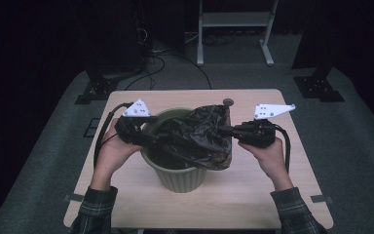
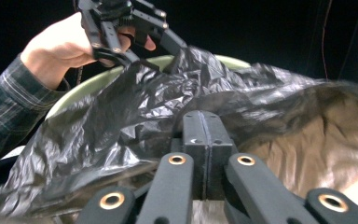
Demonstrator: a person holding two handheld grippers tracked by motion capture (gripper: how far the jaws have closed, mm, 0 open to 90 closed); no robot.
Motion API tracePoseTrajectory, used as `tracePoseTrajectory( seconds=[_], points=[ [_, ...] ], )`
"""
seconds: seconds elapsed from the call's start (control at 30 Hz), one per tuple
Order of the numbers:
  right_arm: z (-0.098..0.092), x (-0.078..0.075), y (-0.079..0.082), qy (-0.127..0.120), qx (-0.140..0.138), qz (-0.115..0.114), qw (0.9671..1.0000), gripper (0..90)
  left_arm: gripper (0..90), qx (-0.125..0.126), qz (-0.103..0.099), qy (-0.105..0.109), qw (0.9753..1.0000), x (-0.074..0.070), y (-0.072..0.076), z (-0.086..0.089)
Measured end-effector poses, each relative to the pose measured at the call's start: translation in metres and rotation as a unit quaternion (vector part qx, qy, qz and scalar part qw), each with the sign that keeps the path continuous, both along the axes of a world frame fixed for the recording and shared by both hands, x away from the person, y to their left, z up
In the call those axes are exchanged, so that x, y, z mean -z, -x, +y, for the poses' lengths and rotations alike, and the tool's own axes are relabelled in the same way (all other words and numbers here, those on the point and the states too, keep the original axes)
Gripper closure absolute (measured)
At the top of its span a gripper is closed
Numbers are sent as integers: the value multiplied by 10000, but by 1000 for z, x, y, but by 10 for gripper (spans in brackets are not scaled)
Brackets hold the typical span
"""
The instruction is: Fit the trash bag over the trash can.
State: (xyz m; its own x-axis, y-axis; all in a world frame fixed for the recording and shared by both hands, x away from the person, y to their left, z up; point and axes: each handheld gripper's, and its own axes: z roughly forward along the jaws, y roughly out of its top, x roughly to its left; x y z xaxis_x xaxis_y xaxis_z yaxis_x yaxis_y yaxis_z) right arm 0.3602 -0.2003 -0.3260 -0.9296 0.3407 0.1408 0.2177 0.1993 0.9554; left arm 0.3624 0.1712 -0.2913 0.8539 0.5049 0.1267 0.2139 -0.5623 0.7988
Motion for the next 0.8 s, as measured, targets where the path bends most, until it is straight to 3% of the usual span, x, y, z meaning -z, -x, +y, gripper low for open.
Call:
tracePoseTrajectory(
  seconds=[0.07, 0.17, 0.3, 0.53, 0.7, 0.8],
  points=[
    [9, -4, -3, 40, -53, -27, 10000, 900, 191, 22, -132, 137, 9998, -10, 5, 2],
    [27, -10, -6, 162, -133, -121, 9997, 900, 190, 186, -310, 348, 9987, -26, 12, 0],
    [52, -16, -7, 243, -361, -222, 9988, 900, 191, 470, -418, 389, 9973, -39, 15, -11],
    [88, -15, -3, 518, -696, -331, 9957, 900, 291, 922, -241, 533, 9940, -48, 2, -39],
    [86, -14, -3, 485, -687, -306, 9960, 900, 433, 1357, -54, 467, 9896, -48, -1, -61],
    [83, -16, -1, 482, -681, -321, 9960, 900, 521, 1424, 1, 378, 9891, -47, -3, -68]
  ],
)
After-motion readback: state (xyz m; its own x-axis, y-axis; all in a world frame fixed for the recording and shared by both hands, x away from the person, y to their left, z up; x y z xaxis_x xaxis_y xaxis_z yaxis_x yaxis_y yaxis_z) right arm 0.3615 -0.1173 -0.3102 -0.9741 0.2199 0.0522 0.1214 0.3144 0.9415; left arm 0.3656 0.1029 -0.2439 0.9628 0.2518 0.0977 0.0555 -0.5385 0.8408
